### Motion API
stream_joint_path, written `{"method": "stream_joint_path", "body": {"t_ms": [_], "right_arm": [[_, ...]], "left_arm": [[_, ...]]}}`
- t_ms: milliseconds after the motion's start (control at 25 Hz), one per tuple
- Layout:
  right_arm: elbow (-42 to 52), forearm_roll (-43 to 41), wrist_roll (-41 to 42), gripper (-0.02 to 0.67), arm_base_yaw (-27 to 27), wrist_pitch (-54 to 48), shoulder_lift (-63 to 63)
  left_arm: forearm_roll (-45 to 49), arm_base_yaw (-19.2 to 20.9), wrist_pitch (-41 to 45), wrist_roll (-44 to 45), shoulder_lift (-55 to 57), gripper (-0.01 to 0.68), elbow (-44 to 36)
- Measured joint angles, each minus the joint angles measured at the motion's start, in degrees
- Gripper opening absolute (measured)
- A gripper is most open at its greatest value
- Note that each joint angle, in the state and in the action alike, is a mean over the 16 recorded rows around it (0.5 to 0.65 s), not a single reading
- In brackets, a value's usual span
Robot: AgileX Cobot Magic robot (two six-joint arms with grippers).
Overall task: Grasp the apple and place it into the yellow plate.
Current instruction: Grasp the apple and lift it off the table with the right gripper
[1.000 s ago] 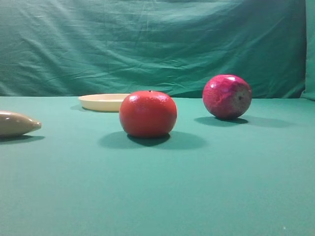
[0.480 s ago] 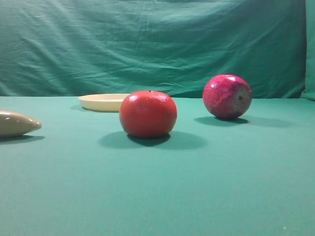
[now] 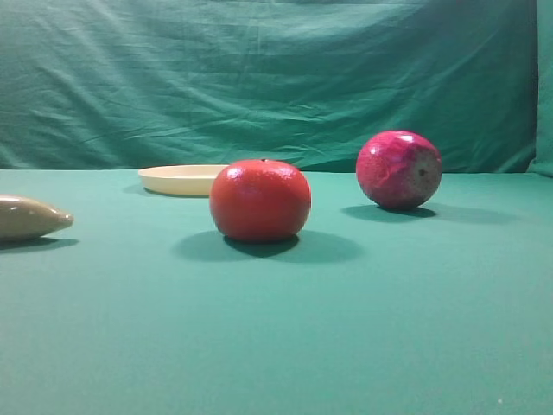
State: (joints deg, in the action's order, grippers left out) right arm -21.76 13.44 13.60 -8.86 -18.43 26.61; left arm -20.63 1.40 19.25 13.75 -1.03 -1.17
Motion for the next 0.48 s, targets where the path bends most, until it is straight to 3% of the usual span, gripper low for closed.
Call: {"method": "stream_joint_path", "body": {"t_ms": [480], "right_arm": [[-19.31,-0.01,7.16,0.000,-1.90,-6.18,30.76]], "left_arm": [[0.00,0.00,0.00,0.00,0.00,0.157,0.00]]}}
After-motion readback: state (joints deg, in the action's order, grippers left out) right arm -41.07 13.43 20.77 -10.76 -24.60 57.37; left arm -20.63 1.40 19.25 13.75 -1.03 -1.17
